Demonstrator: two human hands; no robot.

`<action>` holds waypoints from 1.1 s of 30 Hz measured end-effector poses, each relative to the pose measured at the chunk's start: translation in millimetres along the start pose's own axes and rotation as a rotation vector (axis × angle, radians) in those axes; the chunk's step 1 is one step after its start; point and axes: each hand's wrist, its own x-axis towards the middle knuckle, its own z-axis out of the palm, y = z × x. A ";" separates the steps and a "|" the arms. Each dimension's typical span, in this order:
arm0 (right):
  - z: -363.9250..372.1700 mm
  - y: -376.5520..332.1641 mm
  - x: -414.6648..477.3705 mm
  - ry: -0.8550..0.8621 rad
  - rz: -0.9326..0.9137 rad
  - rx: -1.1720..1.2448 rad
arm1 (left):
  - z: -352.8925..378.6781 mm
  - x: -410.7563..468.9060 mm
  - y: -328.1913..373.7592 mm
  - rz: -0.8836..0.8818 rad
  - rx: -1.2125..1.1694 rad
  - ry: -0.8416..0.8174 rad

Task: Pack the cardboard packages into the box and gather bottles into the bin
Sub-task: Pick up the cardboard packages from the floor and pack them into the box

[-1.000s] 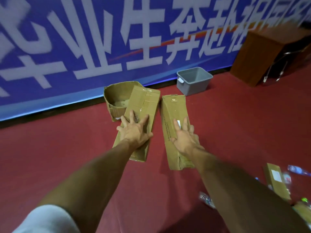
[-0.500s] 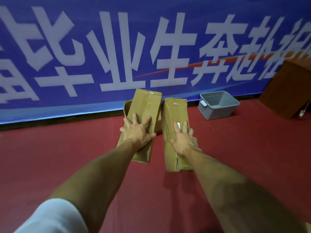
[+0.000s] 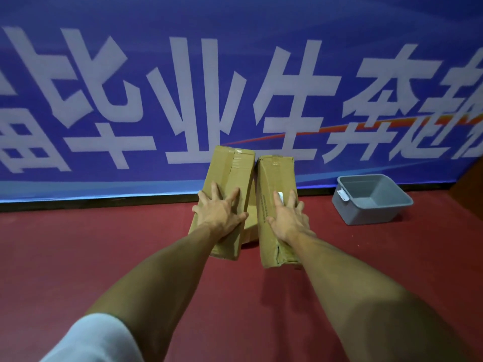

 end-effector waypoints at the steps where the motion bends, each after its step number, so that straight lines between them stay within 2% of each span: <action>1: -5.9 5.1 18.9 -0.002 -0.014 -0.006 | -1.1 16.9 6.7 -0.015 0.005 -0.004; 8: -52.6 17.8 137.7 -0.006 -0.098 -0.064 | -16.3 119.5 40.2 -0.112 -0.023 -0.018; 14: -55.2 0.3 220.8 -0.037 -0.133 -0.030 | -14.5 199.3 35.3 -0.165 -0.044 -0.033; 23: -51.5 -32.1 344.9 -0.030 -0.099 -0.067 | -18.8 332.4 1.7 -0.091 -0.065 -0.020; 33: -40.7 -52.6 452.6 -0.071 -0.100 -0.009 | -23.5 436.0 -6.5 -0.127 -0.045 -0.034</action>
